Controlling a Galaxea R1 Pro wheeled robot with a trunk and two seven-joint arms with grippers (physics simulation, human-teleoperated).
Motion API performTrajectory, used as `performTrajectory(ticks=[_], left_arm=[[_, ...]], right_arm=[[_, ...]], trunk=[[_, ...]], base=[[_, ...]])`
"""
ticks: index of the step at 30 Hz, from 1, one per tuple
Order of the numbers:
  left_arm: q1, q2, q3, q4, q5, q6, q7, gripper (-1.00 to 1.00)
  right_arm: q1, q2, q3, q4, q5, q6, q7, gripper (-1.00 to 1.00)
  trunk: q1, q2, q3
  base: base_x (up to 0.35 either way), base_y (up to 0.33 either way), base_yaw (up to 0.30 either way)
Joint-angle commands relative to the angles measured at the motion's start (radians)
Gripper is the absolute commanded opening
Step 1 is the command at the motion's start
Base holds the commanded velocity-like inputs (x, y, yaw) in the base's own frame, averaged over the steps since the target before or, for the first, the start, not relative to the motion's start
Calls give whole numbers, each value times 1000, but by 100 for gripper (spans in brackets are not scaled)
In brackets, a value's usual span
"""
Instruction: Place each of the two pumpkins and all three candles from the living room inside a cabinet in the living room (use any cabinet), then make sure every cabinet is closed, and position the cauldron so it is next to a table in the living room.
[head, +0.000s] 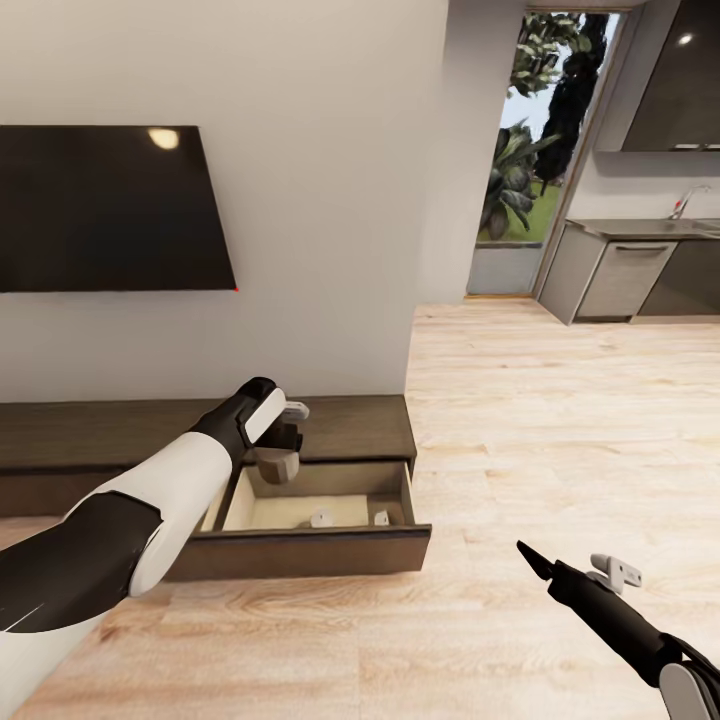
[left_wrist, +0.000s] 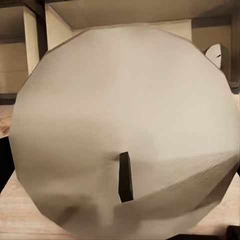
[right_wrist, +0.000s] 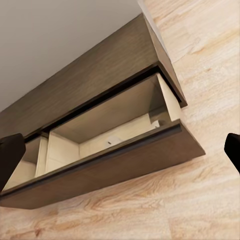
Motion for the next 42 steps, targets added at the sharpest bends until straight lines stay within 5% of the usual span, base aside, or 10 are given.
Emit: performTrajectory(ticks=[1,13,42], left_arm=[[-1,0,-8,-1,10,3,9,-100],[1,3,-3,0,13,4,12,-100],[5,6,-3,1,5,-6,9,-100]], right_arm=[[-1,0,-2,0,-5,8,2,100],[-1,-1,-2,4,-5,9,4,100],[-1,-4,-2,7,-5,8,7,100]], trunk=[[0,-1,-1],[0,-1,-1],[112,-204,-92]], base=[[94,0,0],[22,0,0],[0,0,0]])
